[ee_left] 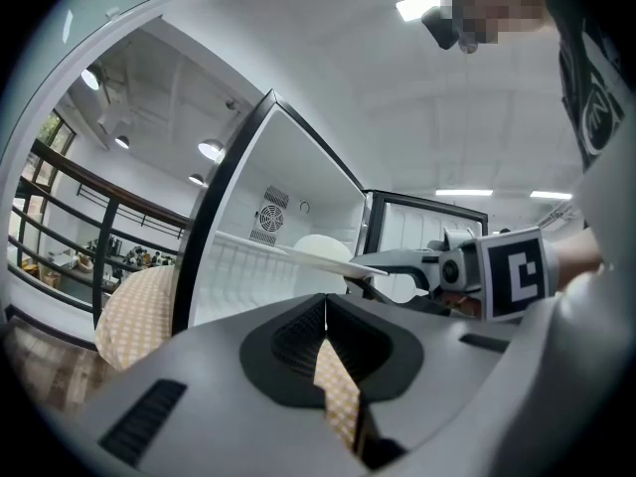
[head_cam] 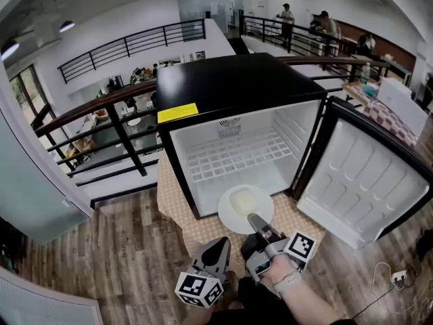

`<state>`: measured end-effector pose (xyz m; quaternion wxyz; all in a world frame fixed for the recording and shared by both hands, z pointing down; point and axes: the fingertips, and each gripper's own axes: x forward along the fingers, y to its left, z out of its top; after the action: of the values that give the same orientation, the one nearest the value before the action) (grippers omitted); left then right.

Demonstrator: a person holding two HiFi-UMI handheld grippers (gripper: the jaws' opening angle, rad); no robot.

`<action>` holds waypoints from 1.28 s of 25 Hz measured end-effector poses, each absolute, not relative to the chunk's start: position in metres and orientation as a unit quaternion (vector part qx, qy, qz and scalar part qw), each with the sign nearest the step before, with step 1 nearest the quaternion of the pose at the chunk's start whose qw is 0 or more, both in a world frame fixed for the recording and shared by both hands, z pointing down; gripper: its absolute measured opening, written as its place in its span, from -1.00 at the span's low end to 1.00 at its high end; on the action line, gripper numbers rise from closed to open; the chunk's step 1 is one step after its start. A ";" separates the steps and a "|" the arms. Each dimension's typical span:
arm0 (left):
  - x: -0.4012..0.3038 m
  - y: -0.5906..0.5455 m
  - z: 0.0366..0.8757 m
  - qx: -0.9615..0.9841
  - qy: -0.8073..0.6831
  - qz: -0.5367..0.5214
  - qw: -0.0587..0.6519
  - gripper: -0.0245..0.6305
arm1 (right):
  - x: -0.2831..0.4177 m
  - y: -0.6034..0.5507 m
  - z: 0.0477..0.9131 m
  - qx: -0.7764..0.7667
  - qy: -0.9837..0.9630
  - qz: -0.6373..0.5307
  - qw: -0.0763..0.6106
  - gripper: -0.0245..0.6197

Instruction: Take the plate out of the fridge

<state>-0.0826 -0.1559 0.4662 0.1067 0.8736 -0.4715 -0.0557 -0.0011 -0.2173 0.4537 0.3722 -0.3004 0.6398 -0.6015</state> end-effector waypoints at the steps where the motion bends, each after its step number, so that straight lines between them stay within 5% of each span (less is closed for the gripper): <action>1: -0.083 -0.153 0.467 0.873 -0.472 -0.055 0.107 -0.89 | -0.001 -0.215 0.455 -0.301 0.640 -0.601 0.373 -0.76; 32: -0.085 -0.114 0.480 0.867 -0.485 -0.043 0.104 -0.89 | 0.002 -0.171 0.478 -0.277 0.645 -0.614 0.361 -0.76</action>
<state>-0.0851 -0.1140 0.4797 0.1038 0.8674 -0.4848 -0.0431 0.0020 -0.1711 0.4784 0.3611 -0.2766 0.6454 -0.6137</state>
